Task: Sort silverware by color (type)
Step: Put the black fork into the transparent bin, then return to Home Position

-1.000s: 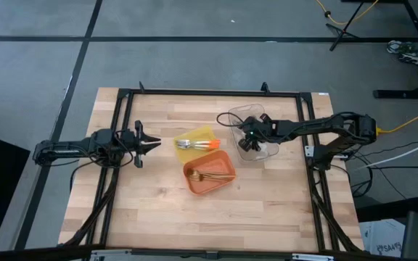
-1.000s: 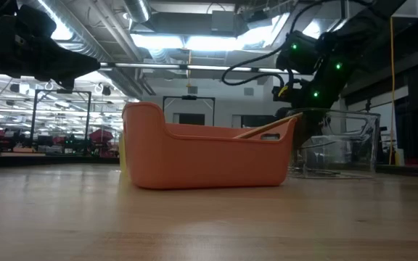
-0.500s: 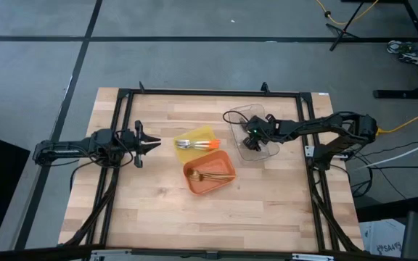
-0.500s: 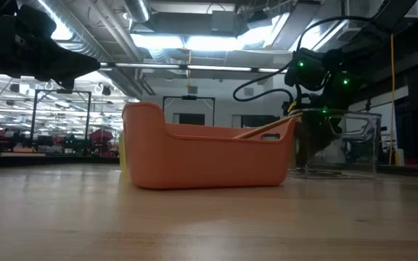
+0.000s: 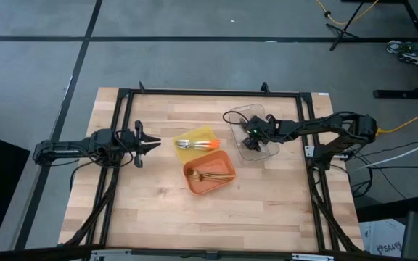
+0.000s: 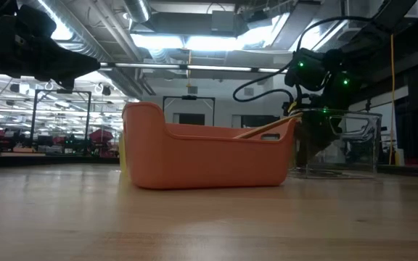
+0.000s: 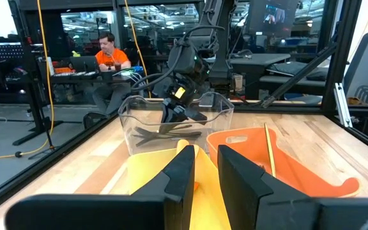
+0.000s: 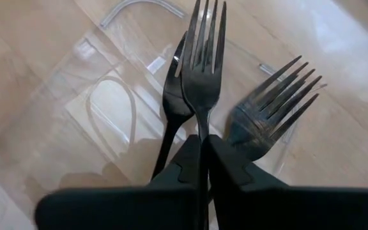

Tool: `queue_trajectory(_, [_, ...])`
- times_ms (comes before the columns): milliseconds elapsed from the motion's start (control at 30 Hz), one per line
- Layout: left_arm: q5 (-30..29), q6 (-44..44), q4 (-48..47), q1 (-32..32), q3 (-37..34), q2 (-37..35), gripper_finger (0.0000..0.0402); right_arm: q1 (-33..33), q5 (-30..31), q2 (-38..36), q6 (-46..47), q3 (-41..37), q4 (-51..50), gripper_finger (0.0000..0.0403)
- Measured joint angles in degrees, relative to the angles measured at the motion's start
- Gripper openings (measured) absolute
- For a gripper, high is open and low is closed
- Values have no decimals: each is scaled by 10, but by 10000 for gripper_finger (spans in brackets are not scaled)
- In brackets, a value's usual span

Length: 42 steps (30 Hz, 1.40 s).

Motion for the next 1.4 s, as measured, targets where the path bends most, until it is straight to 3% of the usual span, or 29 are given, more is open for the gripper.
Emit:
queue_trajectory(333, [0, 0, 0, 0, 0, 0, 63, 0, 0, 0, 0, -1, -2, 63])
queue_trajectory(600, [0, 0, 0, 0, 0, 0, 63, 0, -2, 0, 0, 3, -3, 57])
queue_trajectory(1033, [0, 0, 0, 0, 0, 0, 63, 0, -165, -1, -55, 114, -6, 20])
queue_trajectory(1400, [0, 0, 0, 0, 0, 0, 63, 1, -210, -2, -123, 229, -17, 18])
